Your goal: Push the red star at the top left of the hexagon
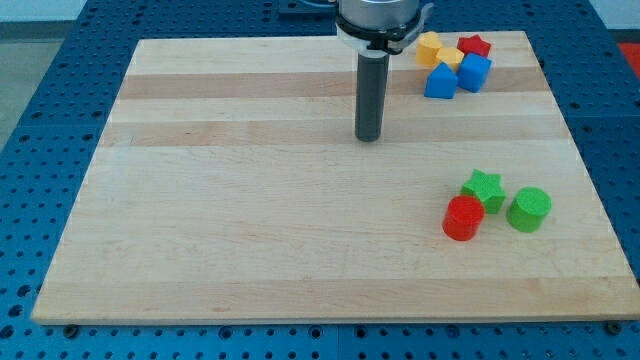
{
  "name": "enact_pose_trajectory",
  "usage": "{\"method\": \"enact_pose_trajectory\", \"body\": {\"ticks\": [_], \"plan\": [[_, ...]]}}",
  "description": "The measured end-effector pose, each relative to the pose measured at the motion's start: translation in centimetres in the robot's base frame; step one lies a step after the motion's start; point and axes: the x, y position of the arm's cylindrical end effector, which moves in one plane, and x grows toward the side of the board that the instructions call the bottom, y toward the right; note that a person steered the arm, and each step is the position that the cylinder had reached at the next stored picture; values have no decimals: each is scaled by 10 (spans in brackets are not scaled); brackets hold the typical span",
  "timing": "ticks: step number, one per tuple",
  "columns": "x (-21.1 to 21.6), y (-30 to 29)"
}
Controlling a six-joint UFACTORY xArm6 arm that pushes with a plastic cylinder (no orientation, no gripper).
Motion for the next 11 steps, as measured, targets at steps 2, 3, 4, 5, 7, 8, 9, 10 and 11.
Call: {"method": "enact_pose_trajectory", "body": {"ticks": [2,3,4,5,7,8,9,10,11], "plan": [[2,70],[-18,135],[-97,171],[-163,193],[-203,248],[-184,155],[-147,72],[-120,65],[-102,65]]}}
